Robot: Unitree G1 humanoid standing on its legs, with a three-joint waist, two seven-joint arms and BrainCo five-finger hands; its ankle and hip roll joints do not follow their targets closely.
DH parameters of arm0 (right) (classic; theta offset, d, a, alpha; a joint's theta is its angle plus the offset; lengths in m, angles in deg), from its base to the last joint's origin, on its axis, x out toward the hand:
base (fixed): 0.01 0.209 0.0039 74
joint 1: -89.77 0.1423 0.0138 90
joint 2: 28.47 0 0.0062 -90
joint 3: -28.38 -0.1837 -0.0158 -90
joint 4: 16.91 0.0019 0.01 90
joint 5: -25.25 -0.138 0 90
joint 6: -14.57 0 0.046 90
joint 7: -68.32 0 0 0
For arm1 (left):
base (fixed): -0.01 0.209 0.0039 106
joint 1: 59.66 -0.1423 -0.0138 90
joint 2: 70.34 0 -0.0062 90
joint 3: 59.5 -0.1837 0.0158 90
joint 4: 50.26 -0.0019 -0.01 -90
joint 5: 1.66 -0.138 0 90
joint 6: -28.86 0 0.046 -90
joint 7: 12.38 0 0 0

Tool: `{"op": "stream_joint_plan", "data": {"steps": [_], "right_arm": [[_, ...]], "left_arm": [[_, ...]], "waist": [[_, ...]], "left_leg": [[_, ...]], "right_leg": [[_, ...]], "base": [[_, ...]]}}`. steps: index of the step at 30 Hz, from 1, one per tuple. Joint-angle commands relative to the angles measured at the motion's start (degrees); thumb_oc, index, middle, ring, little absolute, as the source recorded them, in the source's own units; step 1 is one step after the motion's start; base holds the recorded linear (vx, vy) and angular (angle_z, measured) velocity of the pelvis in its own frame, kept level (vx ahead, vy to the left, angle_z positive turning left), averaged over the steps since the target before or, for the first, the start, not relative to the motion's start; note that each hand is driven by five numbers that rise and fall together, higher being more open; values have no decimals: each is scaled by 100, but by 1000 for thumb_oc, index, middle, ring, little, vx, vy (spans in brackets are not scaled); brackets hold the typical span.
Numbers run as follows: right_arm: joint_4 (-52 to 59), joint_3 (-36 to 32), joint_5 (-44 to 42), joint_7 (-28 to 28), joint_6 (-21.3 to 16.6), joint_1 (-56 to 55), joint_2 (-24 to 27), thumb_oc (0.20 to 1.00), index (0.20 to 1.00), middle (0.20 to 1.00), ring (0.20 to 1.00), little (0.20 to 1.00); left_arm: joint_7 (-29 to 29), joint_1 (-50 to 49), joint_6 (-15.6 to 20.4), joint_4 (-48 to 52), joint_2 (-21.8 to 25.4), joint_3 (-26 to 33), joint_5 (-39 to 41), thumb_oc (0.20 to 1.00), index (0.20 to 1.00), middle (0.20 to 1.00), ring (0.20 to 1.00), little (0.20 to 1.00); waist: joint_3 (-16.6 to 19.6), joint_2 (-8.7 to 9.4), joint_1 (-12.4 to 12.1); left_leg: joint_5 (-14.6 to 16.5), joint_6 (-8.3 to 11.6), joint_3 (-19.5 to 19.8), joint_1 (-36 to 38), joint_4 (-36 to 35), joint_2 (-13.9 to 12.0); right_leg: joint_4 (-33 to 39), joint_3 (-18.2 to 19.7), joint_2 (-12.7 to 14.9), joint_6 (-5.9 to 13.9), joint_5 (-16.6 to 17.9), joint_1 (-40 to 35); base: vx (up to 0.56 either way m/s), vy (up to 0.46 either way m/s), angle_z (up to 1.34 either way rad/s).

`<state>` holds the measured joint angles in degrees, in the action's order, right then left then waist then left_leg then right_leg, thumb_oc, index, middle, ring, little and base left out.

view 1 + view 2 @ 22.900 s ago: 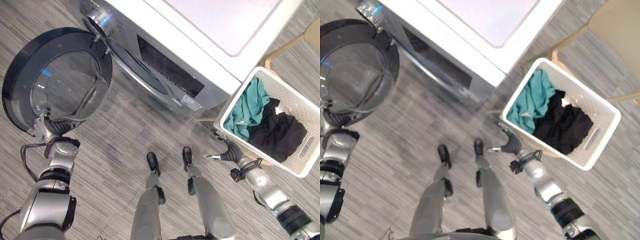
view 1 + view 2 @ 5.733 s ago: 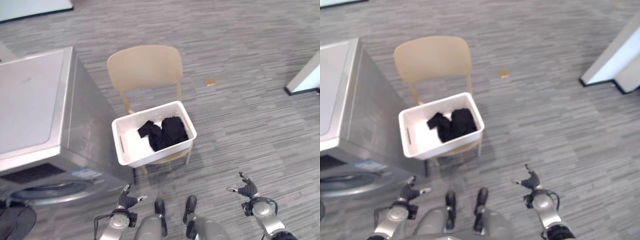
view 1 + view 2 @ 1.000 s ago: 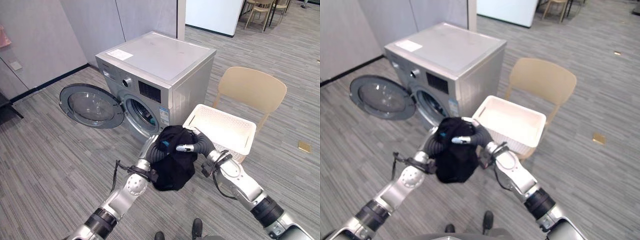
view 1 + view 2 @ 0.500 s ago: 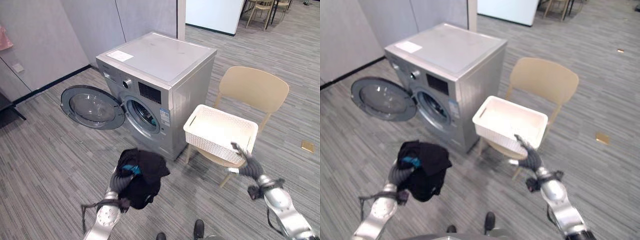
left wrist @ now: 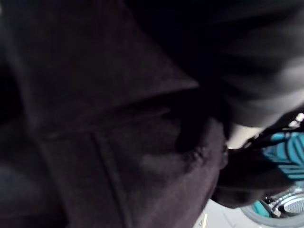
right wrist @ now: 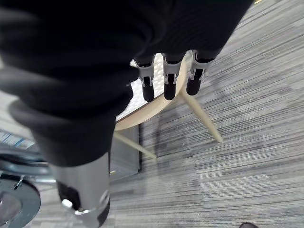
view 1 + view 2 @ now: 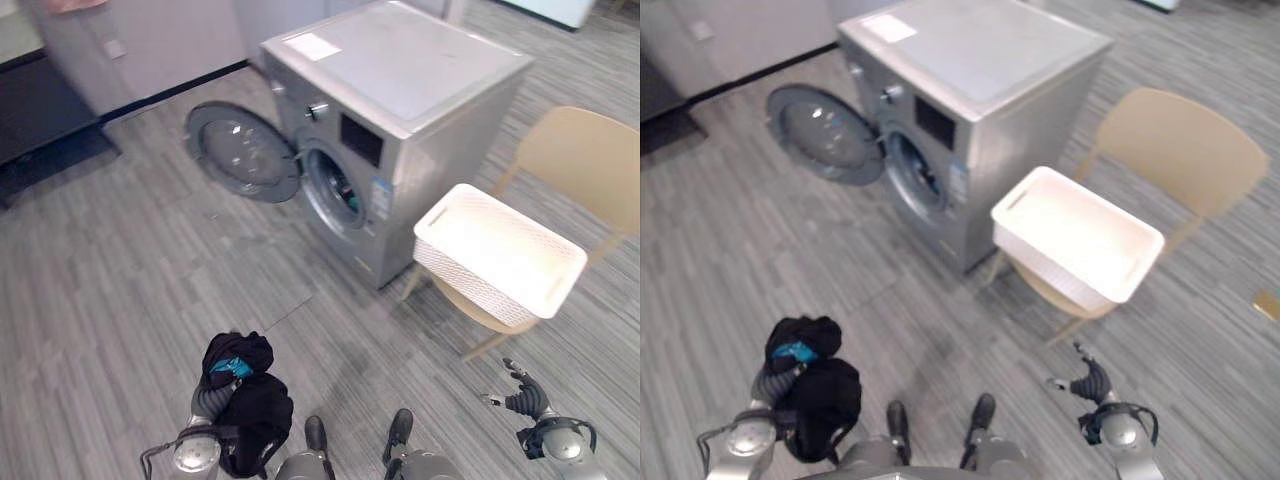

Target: Grab the laundry basket,head to the washer,open it,put in the laundry and shut it.

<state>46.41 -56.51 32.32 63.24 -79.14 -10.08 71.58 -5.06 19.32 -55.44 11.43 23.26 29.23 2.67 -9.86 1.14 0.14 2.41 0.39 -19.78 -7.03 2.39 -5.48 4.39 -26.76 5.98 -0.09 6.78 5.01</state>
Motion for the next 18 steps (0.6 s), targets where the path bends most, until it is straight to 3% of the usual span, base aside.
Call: {"op": "stream_joint_plan", "data": {"steps": [1,3,4,6,8,9,14,17,18], "right_arm": [[-98,230,303,-110,-78,521,-117,1000,1000,1000,1000,1000],[-111,326,353,-81,-46,573,-156,1000,1000,1000,1000,1000],[-77,468,400,-72,-33,681,-190,1000,1000,1000,1000,1000],[-51,515,369,-62,-29,737,-224,1000,1000,1000,1000,1000],[55,591,348,-61,-42,799,-241,1000,1000,1000,1000,1000],[112,672,330,-36,-64,830,-258,1000,1000,1000,1000,1000],[92,778,262,-12,-99,887,-240,1000,1000,1000,1000,1000],[-17,827,252,-2,-80,895,-240,1000,1000,1000,1000,1000],[-80,803,276,11,-66,830,-254,1000,1000,1000,1000,1000]], "left_arm": [[109,136,227,224,317,139,64,200,200,200,200,200],[86,137,206,233,327,117,37,200,200,200,200,200],[111,218,188,268,415,98,5,200,200,200,200,200],[127,304,180,272,478,54,-27,200,200,200,200,200],[193,481,200,306,633,-104,-209,200,200,200,200,200],[241,582,235,312,655,-235,-341,200,200,200,200,200],[244,736,224,328,638,-426,-379,200,200,200,200,200],[223,834,197,287,567,-534,-373,200,200,200,200,200],[215,849,194,255,506,-578,-423,200,200,200,200,200]], "waist": [[132,228,-58],[131,235,-97],[64,272,-169],[12,291,-162],[-75,300,-66],[-164,249,110],[-301,169,306],[-320,173,465],[-301,192,523]], "left_leg": [[318,-6,-137,-29,465,269],[354,-55,-100,-5,422,308],[415,-142,-13,66,368,382],[459,-199,60,107,350,440],[559,-281,327,247,325,553],[430,-334,534,413,168,628],[512,-369,1055,761,-46,808],[686,-392,1545,1127,-177,1050],[835,-379,1832,1416,-208,1189]], "right_leg": [[-444,240,225,658,-1044,-609],[-613,232,273,661,-1100,-614],[-1189,265,419,693,-1179,-508],[-1653,409,507,723,-1185,-343],[-2195,916,423,770,-1131,-26],[-2487,1586,17,652,-1066,482],[-2267,1990,-362,622,-952,1149],[-1637,2076,-600,712,-548,1561],[-1194,1912,-595,765,-332,1687]], "base": [[123,134,85],[171,193,42],[159,189,15],[135,149,25],[200,155,71],[234,136,127],[248,43,87],[432,-8,90],[472,-34,56]]}}
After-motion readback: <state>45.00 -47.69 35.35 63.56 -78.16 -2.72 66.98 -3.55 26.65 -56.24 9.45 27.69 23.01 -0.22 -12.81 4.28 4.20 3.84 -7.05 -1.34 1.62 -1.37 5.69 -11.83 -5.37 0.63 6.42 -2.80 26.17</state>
